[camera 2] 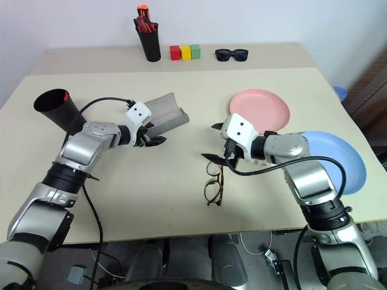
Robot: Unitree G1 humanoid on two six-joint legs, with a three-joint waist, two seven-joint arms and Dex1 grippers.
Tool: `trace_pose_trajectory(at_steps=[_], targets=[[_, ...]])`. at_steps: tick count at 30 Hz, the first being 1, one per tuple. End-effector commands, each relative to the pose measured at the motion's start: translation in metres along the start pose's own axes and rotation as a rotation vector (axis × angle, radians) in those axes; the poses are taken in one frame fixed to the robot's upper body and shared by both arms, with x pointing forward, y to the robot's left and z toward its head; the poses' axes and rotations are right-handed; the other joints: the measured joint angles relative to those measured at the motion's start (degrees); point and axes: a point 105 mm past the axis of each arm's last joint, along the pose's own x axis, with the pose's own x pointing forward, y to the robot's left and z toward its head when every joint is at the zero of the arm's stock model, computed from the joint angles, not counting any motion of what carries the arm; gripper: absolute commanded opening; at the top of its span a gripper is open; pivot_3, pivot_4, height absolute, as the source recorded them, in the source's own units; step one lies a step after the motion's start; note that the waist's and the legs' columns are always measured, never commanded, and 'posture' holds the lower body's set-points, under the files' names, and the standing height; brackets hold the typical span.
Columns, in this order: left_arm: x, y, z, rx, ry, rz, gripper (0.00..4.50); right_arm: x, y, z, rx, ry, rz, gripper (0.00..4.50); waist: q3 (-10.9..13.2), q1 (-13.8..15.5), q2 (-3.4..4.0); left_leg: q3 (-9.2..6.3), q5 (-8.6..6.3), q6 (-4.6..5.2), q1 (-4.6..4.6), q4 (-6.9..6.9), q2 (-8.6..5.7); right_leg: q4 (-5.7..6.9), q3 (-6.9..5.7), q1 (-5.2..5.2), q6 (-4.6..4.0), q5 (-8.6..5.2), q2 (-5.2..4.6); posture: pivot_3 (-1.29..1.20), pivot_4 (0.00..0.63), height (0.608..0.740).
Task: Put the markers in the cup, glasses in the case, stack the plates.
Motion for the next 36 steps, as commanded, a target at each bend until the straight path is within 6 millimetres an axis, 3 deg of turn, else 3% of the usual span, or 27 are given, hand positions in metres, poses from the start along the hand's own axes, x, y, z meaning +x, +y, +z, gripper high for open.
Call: trace_pose_trajectory(at_steps=[1,4,8,10,16,20,21,24,30,36], targets=[[-0.004,0.006,0.015,0.046,-0.040,0.008,1.55,-0.008,-0.003,0.010,-0.037,-0.019,-0.039,4.50,0.0,0.1,0.00,0.00,0.00,0.00,0.00,0.00,0.00,0.00,0.00,0.00,0.00,0.00,0.00,0.00,0.150,0.740],[-0.010,0.003,0.016,0.123,-0.062,-0.022,0.04,-0.007,-0.002,0.011,-0.034,-0.021,-0.038,4.50,0.0,0.3,0.00,0.00,0.00,0.00,0.00,0.01,0.00,0.00,0.01,0.00,0.00,0.00,-0.01,0.00,0.150,0.740],[-0.039,-0.030,0.013,0.382,-0.132,-0.223,0.01,-0.006,0.002,0.011,0.093,-0.024,-0.007,4.50,0.0,0.1,0.02,0.03,0.00,0.00,0.00,-0.06,0.01,-0.01,0.03,-0.03,-0.01,0.00,0.00,0.00,0.150,0.740],[-0.050,-0.039,0.004,0.424,-0.103,-0.284,0.01,-0.007,0.005,0.010,0.174,-0.021,0.002,4.50,0.0,0.4,0.03,0.03,0.00,0.00,0.00,-0.09,0.04,0.00,0.03,-0.06,-0.05,-0.02,-0.01,0.00,0.150,0.740],[-0.060,-0.064,-0.004,0.450,-0.084,-0.358,0.01,-0.015,0.026,-0.004,0.363,0.074,0.081,4.50,0.0,1.2,0.05,0.06,0.00,0.00,-0.10,0.12,-0.02,-0.10,0.04,0.01,-0.25,-0.14,-0.10,0.00,0.150,0.740],[-0.058,-0.063,-0.010,0.404,-0.059,-0.333,0.01,-0.028,0.031,-0.008,0.537,0.085,0.078,4.50,0.0,1.1,0.05,0.08,0.00,0.00,-0.06,0.13,-0.01,-0.05,0.05,0.02,-0.23,-0.13,-0.07,0.00,0.150,0.740],[-0.057,-0.061,-0.012,0.406,-0.049,-0.319,0.62,-0.031,0.033,-0.008,0.563,0.088,0.084,4.50,0.0,1.0,0.05,0.07,0.00,0.01,-0.06,0.13,0.00,-0.04,0.05,0.01,-0.23,-0.13,-0.05,0.00,0.150,0.740],[-0.056,-0.057,-0.010,0.461,-0.068,-0.276,1.85,-0.040,0.041,-0.014,0.590,0.132,0.082,4.50,0.0,0.7,0.05,0.06,0.00,0.01,-0.04,0.12,0.01,-0.03,0.05,0.01,-0.21,-0.12,-0.03,0.00,0.150,0.740],[-0.067,-0.056,0.006,0.443,-0.173,-0.238,1.85,-0.045,0.061,-0.029,0.674,0.200,0.073,4.50,0.0,0.3,0.05,0.07,0.00,0.01,-0.03,0.12,0.01,-0.02,0.06,0.01,-0.11,-0.08,-0.03,0.00,0.150,0.740],[-0.092,-0.065,0.013,0.428,-0.229,-0.252,1.85,-0.033,0.061,-0.031,0.822,0.178,0.016,4.50,0.0,0.4,0.05,0.08,0.00,0.01,0.00,0.10,0.06,0.00,0.09,0.01,-0.21,-0.13,0.03,0.00,0.150,0.740]])
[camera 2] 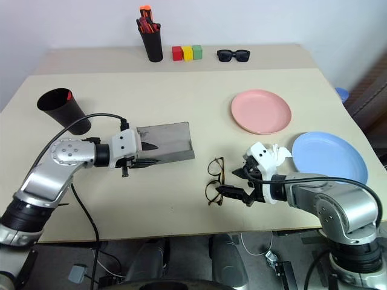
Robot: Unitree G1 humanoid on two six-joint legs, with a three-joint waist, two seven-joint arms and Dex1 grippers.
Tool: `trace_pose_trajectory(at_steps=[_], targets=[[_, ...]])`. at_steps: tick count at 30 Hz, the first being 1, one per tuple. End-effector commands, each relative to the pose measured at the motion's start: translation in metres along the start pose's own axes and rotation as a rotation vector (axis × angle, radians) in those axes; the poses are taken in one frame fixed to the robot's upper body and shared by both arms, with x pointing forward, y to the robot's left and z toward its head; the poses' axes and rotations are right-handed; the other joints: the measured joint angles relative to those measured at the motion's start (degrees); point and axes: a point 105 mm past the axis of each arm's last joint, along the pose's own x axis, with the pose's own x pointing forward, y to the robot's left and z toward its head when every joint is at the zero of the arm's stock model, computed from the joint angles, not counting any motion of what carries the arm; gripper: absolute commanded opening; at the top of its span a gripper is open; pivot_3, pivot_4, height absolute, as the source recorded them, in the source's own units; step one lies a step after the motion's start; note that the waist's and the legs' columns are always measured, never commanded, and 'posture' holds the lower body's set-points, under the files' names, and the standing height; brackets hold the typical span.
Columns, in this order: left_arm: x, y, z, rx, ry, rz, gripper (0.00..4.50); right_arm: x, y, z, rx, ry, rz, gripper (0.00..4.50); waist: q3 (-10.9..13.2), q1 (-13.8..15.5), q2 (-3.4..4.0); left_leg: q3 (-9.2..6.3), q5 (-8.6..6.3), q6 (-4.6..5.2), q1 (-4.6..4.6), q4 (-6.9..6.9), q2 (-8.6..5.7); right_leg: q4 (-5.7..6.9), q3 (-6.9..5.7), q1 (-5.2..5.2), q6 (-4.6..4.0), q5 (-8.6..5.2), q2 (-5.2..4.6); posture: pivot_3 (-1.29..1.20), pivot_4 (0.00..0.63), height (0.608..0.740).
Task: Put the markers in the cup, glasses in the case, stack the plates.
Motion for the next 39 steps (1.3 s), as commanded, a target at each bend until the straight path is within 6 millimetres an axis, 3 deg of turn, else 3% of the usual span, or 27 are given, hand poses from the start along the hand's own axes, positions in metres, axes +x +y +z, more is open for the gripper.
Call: trace_pose_trajectory(at_steps=[1,4,8,11,17,19,23,27,30,32,35,39], targets=[[-0.015,-0.004,0.011,0.054,-0.015,0.010,1.85,0.001,0.001,0.007,0.046,-0.034,-0.018,4.50,0.0,0.1,0.01,0.00,0.00,0.00,-0.01,0.00,-0.01,0.00,0.00,0.00,0.00,0.00,-0.02,0.00,0.150,0.740],[-0.020,-0.006,-0.004,0.043,0.041,0.037,1.85,0.005,0.000,0.004,0.084,-0.018,-0.033,4.50,0.0,0.1,0.05,0.03,0.00,0.00,0.00,0.00,-0.03,-0.01,0.01,0.00,-0.01,-0.01,-0.04,0.00,0.150,0.740],[-0.029,-0.006,-0.007,0.013,0.030,0.075,1.85,0.010,-0.007,0.003,0.145,-0.019,-0.066,4.50,0.0,0.1,0.05,0.02,0.00,0.00,-0.01,0.01,-0.02,-0.02,0.01,0.00,-0.03,-0.02,-0.02,0.00,0.150,0.740],[-0.035,-0.010,-0.010,-0.020,0.027,0.093,1.93,0.011,-0.007,0.003,0.157,-0.013,-0.070,3.67,0.0,0.1,0.05,0.03,0.00,0.00,-0.01,0.00,-0.02,-0.03,0.01,0.00,-0.04,-0.02,-0.03,0.00,0.150,0.740],[-0.041,-0.023,-0.020,-0.051,0.057,0.106,1.93,0.011,-0.009,0.003,0.186,-0.006,-0.075,0.69,0.0,0.0,0.06,0.03,0.00,0.00,0.01,-0.04,0.00,-0.01,0.01,-0.02,-0.04,-0.02,-0.01,0.00,0.150,0.740],[-0.043,-0.023,-0.021,-0.063,0.062,0.121,1.93,0.011,-0.009,0.003,0.178,0.001,-0.075,0.10,0.0,0.1,0.06,0.03,0.00,0.00,0.00,-0.04,0.00,-0.03,0.02,-0.02,-0.05,-0.02,-0.02,0.00,0.150,0.740],[-0.047,-0.022,-0.028,-0.095,0.081,0.171,1.93,0.009,-0.005,0.010,0.121,-0.003,-0.064,0.10,0.0,0.1,0.06,0.06,0.00,0.00,-0.01,0.00,-0.01,-0.05,0.04,-0.02,-0.07,-0.03,-0.04,0.00,0.150,0.740],[-0.062,-0.013,-0.040,-0.146,0.096,0.282,1.93,0.002,0.007,0.029,-0.225,0.012,-0.068,0.10,0.0,0.0,0.12,0.11,0.00,0.00,0.01,-0.03,-0.01,-0.05,0.05,-0.04,-0.08,-0.04,-0.05,0.00,0.150,0.740],[-0.080,-0.011,-0.048,-0.208,0.073,0.364,1.93,0.003,0.031,0.075,-0.563,-0.083,0.025,0.10,0.0,-0.8,0.16,0.20,-0.01,0.01,0.03,-0.07,0.02,-0.06,0.07,-0.11,-0.14,-0.08,-0.06,0.00,0.150,0.740],[-0.085,-0.009,-0.052,-0.245,0.059,0.403,1.93,0.009,0.037,0.097,-0.675,-0.133,0.047,0.10,0.0,-1.3,0.15,0.22,0.00,0.01,0.07,-0.05,0.05,-0.03,0.07,-0.11,-0.13,-0.08,-0.05,0.00,0.150,0.740],[-0.092,-0.007,-0.059,-0.296,0.023,0.451,1.93,0.035,0.057,0.130,-0.822,-0.238,0.149,0.10,0.0,-1.4,0.08,0.18,0.00,0.01,0.09,-0.02,0.06,-0.04,0.06,-0.06,-0.16,-0.06,-0.02,0.00,0.150,0.740],[-0.099,-0.009,-0.067,-0.314,0.036,0.478,1.93,0.080,0.071,0.147,-0.916,-0.259,0.234,0.10,0.0,-1.5,0.09,0.21,0.00,0.01,0.06,-0.08,0.05,-0.03,0.07,-0.10,-0.18,-0.03,-0.04,0.00,0.150,0.740]])
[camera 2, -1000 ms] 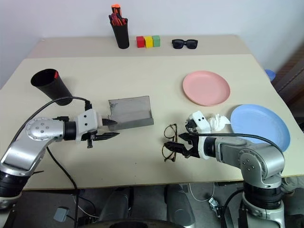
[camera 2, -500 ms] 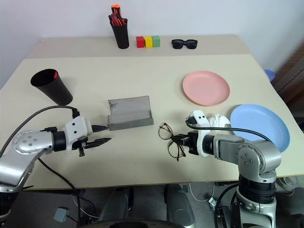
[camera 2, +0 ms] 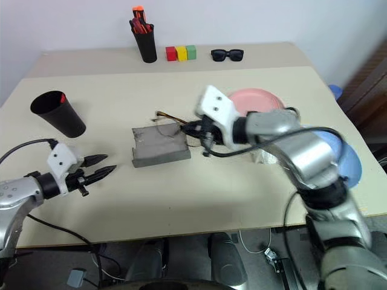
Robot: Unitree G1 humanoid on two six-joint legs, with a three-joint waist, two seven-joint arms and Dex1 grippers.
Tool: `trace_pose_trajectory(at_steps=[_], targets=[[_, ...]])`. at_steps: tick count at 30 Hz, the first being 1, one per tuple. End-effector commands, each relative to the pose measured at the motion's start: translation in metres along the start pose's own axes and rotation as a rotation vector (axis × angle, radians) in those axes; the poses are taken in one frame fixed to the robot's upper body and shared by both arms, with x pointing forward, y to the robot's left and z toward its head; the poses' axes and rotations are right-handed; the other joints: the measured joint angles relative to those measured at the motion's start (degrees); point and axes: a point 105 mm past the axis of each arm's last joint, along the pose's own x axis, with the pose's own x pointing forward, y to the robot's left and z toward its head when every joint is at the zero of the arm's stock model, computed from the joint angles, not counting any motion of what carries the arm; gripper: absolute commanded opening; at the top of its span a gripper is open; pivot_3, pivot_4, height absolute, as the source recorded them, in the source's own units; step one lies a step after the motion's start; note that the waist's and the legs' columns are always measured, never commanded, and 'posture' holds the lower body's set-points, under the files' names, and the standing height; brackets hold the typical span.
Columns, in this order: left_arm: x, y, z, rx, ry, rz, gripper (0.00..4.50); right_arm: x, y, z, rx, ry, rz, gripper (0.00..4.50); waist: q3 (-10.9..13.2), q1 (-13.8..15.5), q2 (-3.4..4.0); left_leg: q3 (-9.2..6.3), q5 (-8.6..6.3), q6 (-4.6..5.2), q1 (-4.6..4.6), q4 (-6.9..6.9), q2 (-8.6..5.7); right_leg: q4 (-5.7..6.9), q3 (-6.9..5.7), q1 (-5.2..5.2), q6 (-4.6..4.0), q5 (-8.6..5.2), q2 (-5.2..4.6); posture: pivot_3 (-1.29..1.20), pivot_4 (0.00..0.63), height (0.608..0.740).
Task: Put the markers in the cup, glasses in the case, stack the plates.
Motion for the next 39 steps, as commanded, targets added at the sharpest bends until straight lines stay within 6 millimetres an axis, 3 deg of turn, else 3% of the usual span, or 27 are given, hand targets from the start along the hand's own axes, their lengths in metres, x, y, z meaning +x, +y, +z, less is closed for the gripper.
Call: trace_pose_trajectory(at_steps=[1,4,7,10,16,19,24,25,27,29,31,36,39], targets=[[-0.009,0.009,0.003,0.012,-0.023,0.057,1.93,0.034,-0.009,0.003,-0.065,-0.012,0.032,0.10,0.0,0.1,0.00,0.00,0.00,0.00,0.00,-0.02,0.00,0.02,0.00,0.00,0.03,0.00,0.00,0.00,0.150,0.740],[-0.015,0.014,0.006,-0.009,-0.044,0.094,1.93,0.060,-0.016,-0.006,-0.059,0.009,0.031,0.10,0.0,0.4,0.00,-0.08,0.00,0.00,-0.06,-0.05,-0.01,0.04,-0.06,-0.03,0.21,0.10,-0.02,0.00,0.150,0.740],[-0.017,0.012,0.009,-0.012,-0.055,0.096,1.93,0.069,-0.015,-0.017,-0.067,0.041,0.049,0.10,0.0,0.6,0.00,-0.08,0.00,-0.01,-0.09,-0.05,-0.05,0.03,-0.07,-0.03,0.22,0.10,-0.08,0.00,0.150,0.740],[-0.018,0.004,0.016,-0.007,-0.078,0.077,1.93,0.064,-0.005,-0.036,-0.040,0.114,0.131,0.10,0.0,0.5,0.01,-0.08,0.00,-0.01,-0.08,-0.07,-0.06,0.03,-0.07,-0.03,0.21,0.10,-0.08,0.00,0.150,0.740],[-0.019,-0.006,0.020,-0.024,-0.085,0.024,1.93,0.058,-0.003,-0.043,-0.008,0.138,0.154,0.10,0.0,0.0,0.02,-0.09,0.00,-0.01,-0.04,-0.07,-0.04,0.08,-0.09,-0.03,0.21,0.10,-0.04,0.00,0.150,0.740],[-0.016,-0.005,0.019,-0.021,-0.075,0.025,1.93,0.058,-0.002,-0.043,0.009,0.135,0.160,0.95,0.0,0.0,0.03,-0.08,0.00,-0.01,-0.01,-0.06,-0.03,0.10,-0.08,-0.03,0.20,0.09,-0.02,0.00,0.150,0.740],[-0.007,0.021,0.025,-0.068,-0.080,0.138,1.93,0.056,-0.013,-0.029,-0.028,0.059,0.085,3.48,0.0,0.3,0.02,-0.10,0.00,-0.01,-0.02,-0.02,-0.03,0.10,-0.08,-0.02,0.21,0.10,-0.02,0.00,0.150,0.740],[-0.003,0.028,0.031,-0.097,-0.100,0.162,1.93,0.054,-0.017,-0.024,-0.031,0.040,0.063,3.91,0.0,0.3,0.02,-0.10,0.00,-0.01,-0.03,0.00,-0.04,0.11,-0.08,-0.01,0.22,0.10,-0.02,0.00,0.150,0.740],[0.009,0.045,0.042,-0.125,-0.131,0.232,1.68,0.048,-0.022,-0.017,-0.030,0.004,0.028,3.96,0.0,0.6,0.02,-0.12,0.00,-0.01,-0.05,0.04,-0.05,0.10,-0.09,0.00,0.24,0.12,-0.02,0.00,0.150,0.740],[0.021,0.055,0.049,-0.139,-0.147,0.277,1.05,0.043,-0.025,-0.012,-0.029,-0.018,0.004,3.98,0.0,0.6,-0.02,-0.18,0.00,-0.01,-0.05,0.07,-0.06,0.11,-0.11,0.04,0.27,0.13,-0.01,0.00,0.150,0.740],[0.042,0.056,0.055,-0.134,-0.132,0.246,0.12,0.035,-0.024,-0.010,-0.023,-0.032,-0.018,3.98,0.0,0.7,-0.02,-0.19,0.00,-0.01,-0.04,0.06,-0.08,0.12,-0.11,0.06,0.36,0.19,-0.03,0.00,0.150,0.740],[0.096,0.055,0.067,-0.180,-0.080,0.133,0.04,0.009,-0.007,-0.015,-0.027,-0.038,-0.047,3.98,0.0,1.5,-0.02,-0.25,0.00,-0.01,-0.06,-0.01,-0.09,0.13,-0.17,0.04,0.36,0.19,-0.02,0.00,0.150,0.740],[0.123,0.060,0.063,-0.180,0.018,0.081,0.04,-0.017,0.004,-0.029,-0.029,-0.023,-0.101,3.98,0.0,1.8,-0.02,-0.25,0.00,-0.01,-0.08,0.00,-0.11,0.11,-0.17,0.04,0.36,0.19,-0.03,0.00,0.150,0.740]])
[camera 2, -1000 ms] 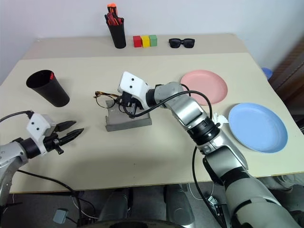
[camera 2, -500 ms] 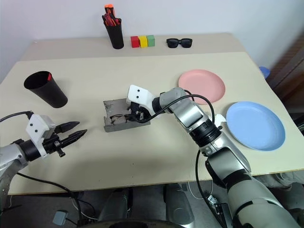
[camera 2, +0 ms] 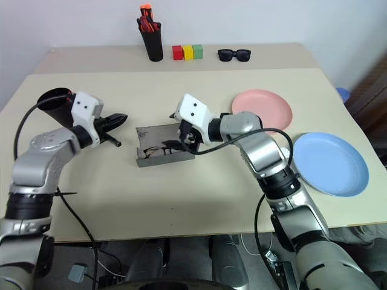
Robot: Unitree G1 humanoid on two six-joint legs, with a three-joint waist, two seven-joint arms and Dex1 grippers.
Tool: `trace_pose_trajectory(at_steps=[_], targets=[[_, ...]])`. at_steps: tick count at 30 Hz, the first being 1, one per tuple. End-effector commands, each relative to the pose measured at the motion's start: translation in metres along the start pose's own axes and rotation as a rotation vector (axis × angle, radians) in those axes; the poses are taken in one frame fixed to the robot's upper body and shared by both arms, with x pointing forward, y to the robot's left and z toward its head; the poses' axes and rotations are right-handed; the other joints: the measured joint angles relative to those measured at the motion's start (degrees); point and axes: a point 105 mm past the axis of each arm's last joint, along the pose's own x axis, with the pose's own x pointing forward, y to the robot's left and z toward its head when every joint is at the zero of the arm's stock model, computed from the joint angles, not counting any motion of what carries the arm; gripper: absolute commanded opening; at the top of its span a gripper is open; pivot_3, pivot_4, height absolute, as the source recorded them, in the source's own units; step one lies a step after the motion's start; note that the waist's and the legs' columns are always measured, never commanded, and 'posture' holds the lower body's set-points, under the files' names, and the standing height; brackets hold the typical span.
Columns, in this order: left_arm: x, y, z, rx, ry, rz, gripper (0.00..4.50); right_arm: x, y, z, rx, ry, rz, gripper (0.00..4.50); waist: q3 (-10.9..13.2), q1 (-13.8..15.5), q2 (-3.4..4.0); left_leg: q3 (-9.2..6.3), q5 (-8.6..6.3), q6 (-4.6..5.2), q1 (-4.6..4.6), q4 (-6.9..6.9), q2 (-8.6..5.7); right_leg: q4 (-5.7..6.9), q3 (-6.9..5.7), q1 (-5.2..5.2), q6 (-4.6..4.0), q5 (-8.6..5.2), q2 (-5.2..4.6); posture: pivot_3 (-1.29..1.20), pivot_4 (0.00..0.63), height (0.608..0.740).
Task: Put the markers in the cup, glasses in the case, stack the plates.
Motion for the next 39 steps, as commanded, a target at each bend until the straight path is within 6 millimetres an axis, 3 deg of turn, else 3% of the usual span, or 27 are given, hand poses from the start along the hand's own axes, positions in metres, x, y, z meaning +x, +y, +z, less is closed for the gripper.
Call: trace_pose_trajectory(at_steps=[1,5,10,15,21,32,35,39], targets=[[0.021,0.011,-0.002,0.021,0.099,-0.009,0.04,-0.033,0.010,0.005,-0.056,-0.049,-0.063,3.98,0.0,0.3,-0.01,-0.02,0.00,0.00,-0.01,0.01,-0.01,-0.01,-0.01,0.00,0.00,0.00,0.00,0.00,0.150,0.740],[0.035,0.012,0.005,-0.080,0.086,-0.061,0.04,-0.055,0.035,-0.016,-0.022,0.003,-0.051,3.98,0.0,-0.2,0.00,-0.01,0.00,0.00,-0.01,-0.01,-0.02,-0.06,-0.01,0.00,0.01,-0.02,0.00,0.00,0.150,0.740],[0.036,-0.002,-0.018,-0.002,0.194,-0.184,0.04,-0.065,0.039,-0.029,0.027,0.049,-0.120,3.98,0.0,-0.9,0.00,-0.01,0.00,0.00,0.03,-0.01,0.01,-0.02,0.02,0.00,0.01,-0.03,0.05,0.00,0.150,0.740],[0.022,-0.018,-0.024,0.059,0.183,-0.313,0.04,-0.068,0.037,-0.026,0.053,0.033,-0.129,3.98,0.0,-0.9,0.00,-0.01,0.00,0.00,0.01,0.03,0.01,-0.01,0.03,0.00,0.00,-0.03,0.04,0.00,0.150,0.740],[0.004,-0.026,-0.007,0.104,0.018,-0.353,0.04,-0.068,0.031,-0.030,0.065,0.045,-0.134,3.98,0.0,0.0,0.00,-0.01,0.00,0.00,0.00,0.06,0.01,-0.02,0.03,0.01,0.00,-0.03,0.01,0.00,0.150,0.740],[-0.023,-0.080,-0.001,0.147,-0.048,-0.507,0.04,-0.064,0.022,-0.040,0.088,0.061,-0.153,3.98,0.0,0.0,0.00,0.00,0.00,0.00,0.00,0.07,0.00,-0.04,0.03,0.03,0.00,-0.03,-0.01,0.00,0.150,0.740],[-0.022,-0.073,0.005,0.101,-0.087,-0.457,0.04,-0.063,0.022,-0.041,0.091,0.062,-0.156,3.98,0.0,0.0,0.00,0.00,0.00,0.00,0.01,0.08,0.01,-0.02,0.03,0.03,0.00,-0.03,0.00,0.00,0.150,0.740],[-0.006,-0.025,-0.002,0.057,-0.009,-0.186,0.04,-0.063,0.027,-0.044,0.096,0.064,-0.153,3.98,0.0,0.0,0.00,-0.01,0.00,0.01,0.01,0.14,0.00,-0.02,0.03,0.05,0.00,-0.03,0.02,0.00,0.150,0.740]])
